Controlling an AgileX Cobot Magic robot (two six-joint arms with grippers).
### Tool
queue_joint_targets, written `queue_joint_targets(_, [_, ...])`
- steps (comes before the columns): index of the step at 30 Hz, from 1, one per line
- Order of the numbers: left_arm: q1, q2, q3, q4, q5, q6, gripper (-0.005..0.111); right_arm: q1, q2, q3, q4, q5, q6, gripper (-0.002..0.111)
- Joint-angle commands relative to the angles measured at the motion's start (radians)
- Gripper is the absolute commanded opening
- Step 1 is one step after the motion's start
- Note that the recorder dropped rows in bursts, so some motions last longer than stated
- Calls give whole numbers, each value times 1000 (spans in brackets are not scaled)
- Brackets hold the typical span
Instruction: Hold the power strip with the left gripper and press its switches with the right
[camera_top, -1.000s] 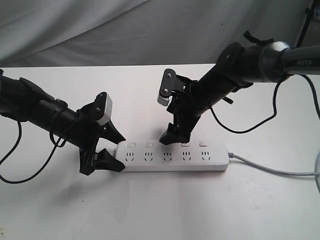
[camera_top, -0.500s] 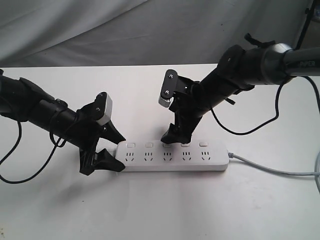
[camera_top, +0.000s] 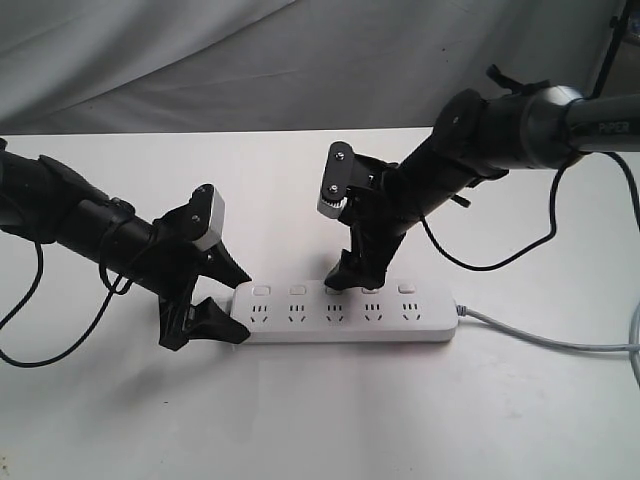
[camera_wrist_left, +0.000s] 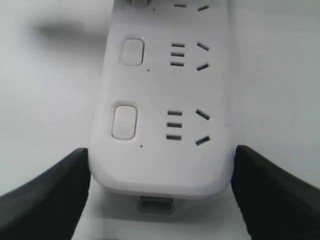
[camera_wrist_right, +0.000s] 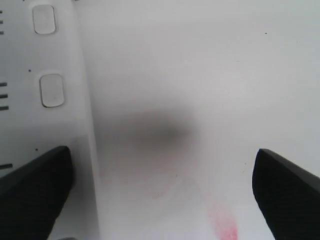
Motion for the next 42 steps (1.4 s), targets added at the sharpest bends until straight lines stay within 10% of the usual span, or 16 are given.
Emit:
queue_joint_targets(1, [-5,8,-6,-7,-17,3,0,10,55,22,-104,-18,-20,89])
queue_joint_targets(42, [-5,8,-6,-7,-17,3,0,-115,-129,24,41,122,4,89])
